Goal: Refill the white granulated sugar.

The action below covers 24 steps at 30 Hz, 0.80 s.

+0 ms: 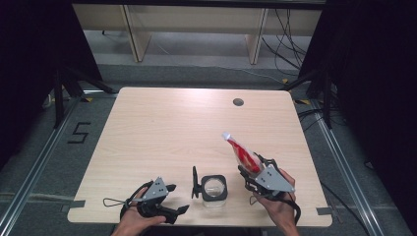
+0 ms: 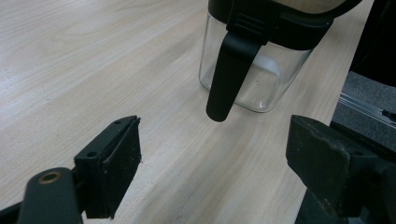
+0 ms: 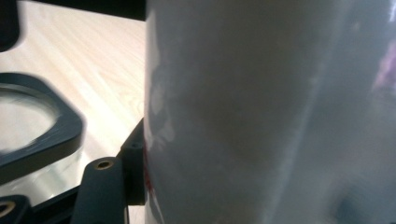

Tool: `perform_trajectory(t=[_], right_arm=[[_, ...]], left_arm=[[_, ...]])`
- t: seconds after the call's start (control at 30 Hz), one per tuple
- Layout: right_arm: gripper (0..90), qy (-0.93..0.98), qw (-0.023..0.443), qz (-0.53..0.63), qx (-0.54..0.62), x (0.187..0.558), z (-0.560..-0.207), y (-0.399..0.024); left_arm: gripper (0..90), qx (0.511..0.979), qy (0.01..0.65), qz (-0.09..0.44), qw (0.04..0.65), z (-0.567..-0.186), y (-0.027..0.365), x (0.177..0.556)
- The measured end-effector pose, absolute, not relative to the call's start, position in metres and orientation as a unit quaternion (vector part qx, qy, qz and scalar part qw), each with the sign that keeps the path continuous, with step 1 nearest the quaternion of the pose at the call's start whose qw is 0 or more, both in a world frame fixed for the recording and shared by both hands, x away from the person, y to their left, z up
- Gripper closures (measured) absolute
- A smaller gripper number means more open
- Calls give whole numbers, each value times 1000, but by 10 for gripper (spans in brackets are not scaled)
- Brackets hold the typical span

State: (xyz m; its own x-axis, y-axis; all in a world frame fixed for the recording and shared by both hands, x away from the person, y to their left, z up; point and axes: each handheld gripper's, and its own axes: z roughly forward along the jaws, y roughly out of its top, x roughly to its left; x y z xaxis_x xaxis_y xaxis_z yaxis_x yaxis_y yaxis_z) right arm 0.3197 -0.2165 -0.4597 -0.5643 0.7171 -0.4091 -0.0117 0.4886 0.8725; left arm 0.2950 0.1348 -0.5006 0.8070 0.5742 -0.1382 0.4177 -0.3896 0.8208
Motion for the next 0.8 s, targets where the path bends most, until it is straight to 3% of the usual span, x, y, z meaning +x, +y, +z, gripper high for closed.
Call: perform_trajectory(t=[0.53, 0.8], right_arm=[[393, 811, 483, 305, 126, 259, -452, -231], [394, 821, 517, 233, 69, 251, -456, -225]], left_arm=[[173, 832, 294, 89, 461, -501, 134, 295], [173, 830, 296, 94, 464, -502, 133, 294]])
